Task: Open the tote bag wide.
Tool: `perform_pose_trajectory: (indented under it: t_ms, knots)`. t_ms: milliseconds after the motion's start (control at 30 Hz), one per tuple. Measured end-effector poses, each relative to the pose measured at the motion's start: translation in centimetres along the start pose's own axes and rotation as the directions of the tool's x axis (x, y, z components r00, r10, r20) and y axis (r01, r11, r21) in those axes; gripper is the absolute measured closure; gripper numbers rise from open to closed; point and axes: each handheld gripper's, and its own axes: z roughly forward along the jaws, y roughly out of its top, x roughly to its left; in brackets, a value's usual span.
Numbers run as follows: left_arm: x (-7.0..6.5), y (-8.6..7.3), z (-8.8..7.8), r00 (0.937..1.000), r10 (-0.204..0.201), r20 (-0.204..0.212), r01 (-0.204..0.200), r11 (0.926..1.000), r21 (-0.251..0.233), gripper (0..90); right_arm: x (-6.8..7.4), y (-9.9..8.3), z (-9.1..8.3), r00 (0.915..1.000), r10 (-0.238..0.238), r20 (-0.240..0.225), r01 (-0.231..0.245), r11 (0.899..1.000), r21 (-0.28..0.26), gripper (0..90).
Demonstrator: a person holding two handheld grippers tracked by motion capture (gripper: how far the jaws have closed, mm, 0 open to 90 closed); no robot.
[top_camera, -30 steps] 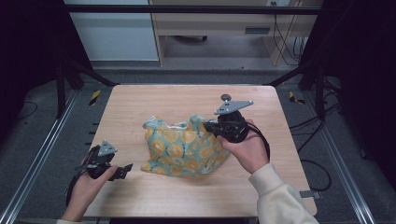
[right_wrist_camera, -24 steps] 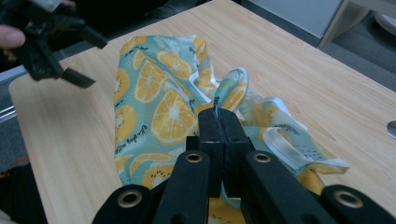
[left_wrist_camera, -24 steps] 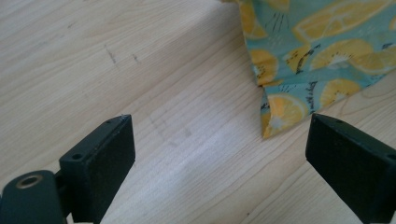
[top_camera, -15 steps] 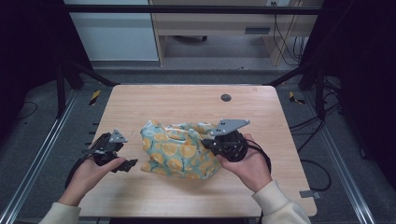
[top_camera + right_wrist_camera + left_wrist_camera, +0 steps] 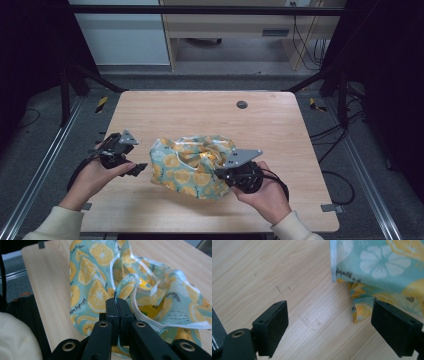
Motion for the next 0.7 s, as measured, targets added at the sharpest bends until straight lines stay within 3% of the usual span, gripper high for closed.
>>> perform_pose_trajectory:
  t_ms: [233, 400, 700]
  knots:
    - [0.0, 1.6, 0.0, 0.9997, 0.014, 0.022, -0.013, 0.9999, -0.008, 19.6, 0.3, -1.1, 0.5, 1.0000, 0.004, -0.006, -0.004, 1.000, 0.018, 88.8]
    - [-0.2, 4.1, 0.2, 0.9988, 0.037, 0.033, -0.037, 0.9993, 0.003, 21.2, 0.6, -1.8, 1.1, 1.0000, 0.004, -0.006, -0.003, 0.999, 0.037, 87.7]
    - [-0.7, 7.0, 1.9, 0.9979, 0.039, 0.051, -0.040, 0.9992, 0.010, 21.2, 1.0, -2.5, 1.6, 0.9998, -0.006, -0.019, 0.006, 0.999, 0.048, 87.2]
